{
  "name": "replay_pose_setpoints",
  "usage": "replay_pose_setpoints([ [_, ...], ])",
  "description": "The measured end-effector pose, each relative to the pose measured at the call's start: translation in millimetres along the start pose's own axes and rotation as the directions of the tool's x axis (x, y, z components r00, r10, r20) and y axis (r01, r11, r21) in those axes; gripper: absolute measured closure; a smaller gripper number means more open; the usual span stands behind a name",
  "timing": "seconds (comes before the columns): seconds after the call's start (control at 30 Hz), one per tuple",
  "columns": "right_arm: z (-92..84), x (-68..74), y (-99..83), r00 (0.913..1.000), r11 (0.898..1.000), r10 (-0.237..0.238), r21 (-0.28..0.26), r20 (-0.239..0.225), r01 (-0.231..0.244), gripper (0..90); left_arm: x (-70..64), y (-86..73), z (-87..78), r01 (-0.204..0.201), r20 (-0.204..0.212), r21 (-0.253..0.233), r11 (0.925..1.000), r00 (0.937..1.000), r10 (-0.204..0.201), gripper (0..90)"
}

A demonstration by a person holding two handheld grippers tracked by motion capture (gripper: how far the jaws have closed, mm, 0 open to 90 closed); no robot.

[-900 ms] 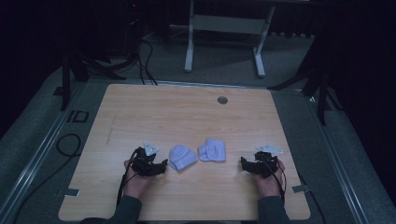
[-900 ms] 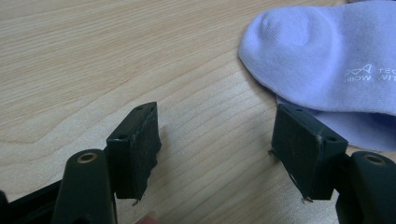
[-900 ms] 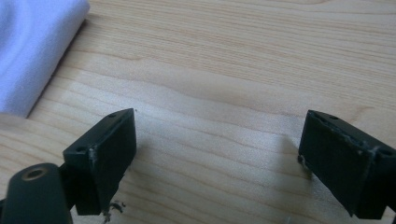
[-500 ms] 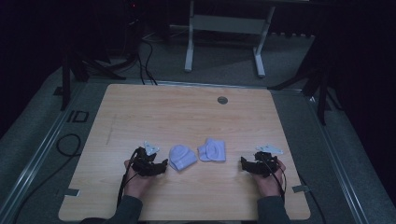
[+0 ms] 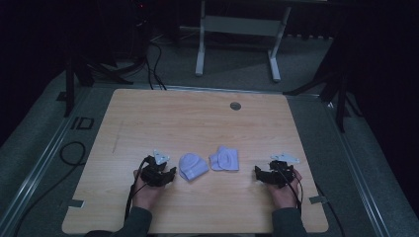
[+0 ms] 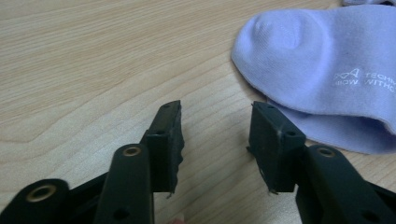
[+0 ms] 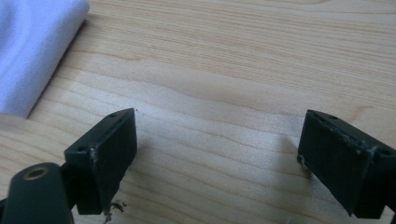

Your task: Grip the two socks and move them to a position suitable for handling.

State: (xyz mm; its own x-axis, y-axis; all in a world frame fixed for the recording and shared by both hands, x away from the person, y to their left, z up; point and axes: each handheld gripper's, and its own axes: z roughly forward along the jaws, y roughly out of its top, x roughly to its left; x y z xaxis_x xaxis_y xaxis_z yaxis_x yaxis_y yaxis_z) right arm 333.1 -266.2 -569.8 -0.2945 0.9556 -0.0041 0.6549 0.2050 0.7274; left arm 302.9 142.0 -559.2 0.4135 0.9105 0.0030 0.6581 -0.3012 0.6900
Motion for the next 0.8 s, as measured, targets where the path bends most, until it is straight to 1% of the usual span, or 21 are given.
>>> replay_pose_setpoints([
  [0.23, 0.0, 0.0, 0.0, 1.0, 1.0, 0.0, 0.0, 0.0, 0.0, 11.5, -1.3, 0.2, -0.2, -0.004, 0.012, -0.002, 1.0, 0.9999, 0.004, 63.7],
  [0.37, 0.0, 0.0, 0.0, 1.0, 1.0, 0.0, 0.0, 0.0, 0.0, 11.5, -2.2, 0.4, -0.5, -0.008, 0.016, -0.002, 1.0, 0.9998, 0.008, 69.5],
  [0.47, 0.0, -0.1, 0.0, 1.0, 1.0, -0.001, 0.0, 0.0, 0.001, 11.5, -3.5, 0.5, -0.5, -0.013, 0.02, -0.002, 0.9999, 0.9997, 0.013, 76.1],
  [0.53, 0.1, -0.1, 0.1, 1.0, 1.0, -0.001, 0.0, -0.001, 0.001, 11.5, -6.5, 0.9, -1.1, -0.027, 0.019, 0.0, 0.9996, 0.9995, 0.027, 80.9],
  [0.67, 0.1, -0.1, 0.1, 1.0, 1.0, -0.002, 0.0, -0.002, 0.002, 11.6, -11.8, 2.2, -3.3, -0.047, 0.029, -0.017, 0.9988, 0.9985, 0.047, 89.2],
  [0.73, 0.1, -0.1, 0.2, 1.0, 1.0, -0.003, 0.0, -0.003, 0.003, 11.5, -14.6, 2.9, -4.6, -0.057, 0.036, -0.027, 0.998, 0.9977, 0.058, 89.7],
  [0.8, 0.2, -0.1, 0.2, 1.0, 1.0, -0.003, 0.0, -0.003, 0.003, 11.6, -15.7, 3.3, -5.4, -0.058, 0.039, -0.028, 0.9979, 0.9975, 0.06, 89.6],
])
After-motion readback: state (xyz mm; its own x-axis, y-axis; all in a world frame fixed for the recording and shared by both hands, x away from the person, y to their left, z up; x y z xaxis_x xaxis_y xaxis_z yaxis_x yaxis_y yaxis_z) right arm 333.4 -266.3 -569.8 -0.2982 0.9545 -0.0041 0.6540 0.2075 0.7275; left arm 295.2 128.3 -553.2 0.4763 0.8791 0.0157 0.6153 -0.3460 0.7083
